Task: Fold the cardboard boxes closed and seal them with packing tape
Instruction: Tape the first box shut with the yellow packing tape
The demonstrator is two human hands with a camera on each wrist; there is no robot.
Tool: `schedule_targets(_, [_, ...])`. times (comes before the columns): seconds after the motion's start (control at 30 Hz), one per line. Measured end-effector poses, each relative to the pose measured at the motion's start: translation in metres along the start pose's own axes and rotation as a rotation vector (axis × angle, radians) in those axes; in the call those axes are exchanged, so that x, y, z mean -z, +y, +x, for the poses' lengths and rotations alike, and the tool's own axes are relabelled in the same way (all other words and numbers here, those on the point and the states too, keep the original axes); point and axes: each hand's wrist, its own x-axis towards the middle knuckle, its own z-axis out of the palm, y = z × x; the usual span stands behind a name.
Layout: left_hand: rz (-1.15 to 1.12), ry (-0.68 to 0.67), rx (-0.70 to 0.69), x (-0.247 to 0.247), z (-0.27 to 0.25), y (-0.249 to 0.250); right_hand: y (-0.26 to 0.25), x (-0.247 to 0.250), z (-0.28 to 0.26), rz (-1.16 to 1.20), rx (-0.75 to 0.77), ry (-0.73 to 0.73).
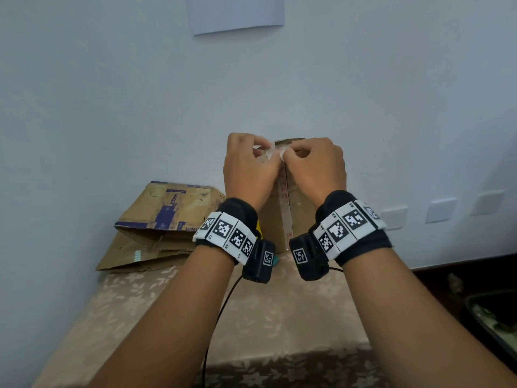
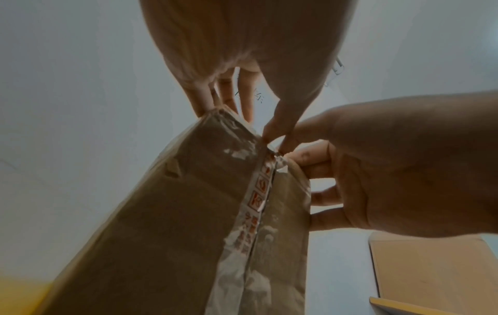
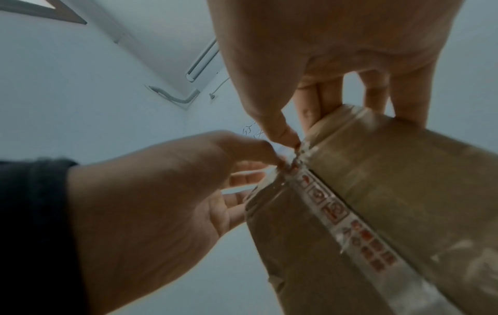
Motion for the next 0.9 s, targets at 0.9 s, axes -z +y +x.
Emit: schedule_targets(0.9, [0.262,-0.263,-0.318,0.006,-0.003,-0.015,0.008,-0.017,-0.005,0.256,-0.055,0.111])
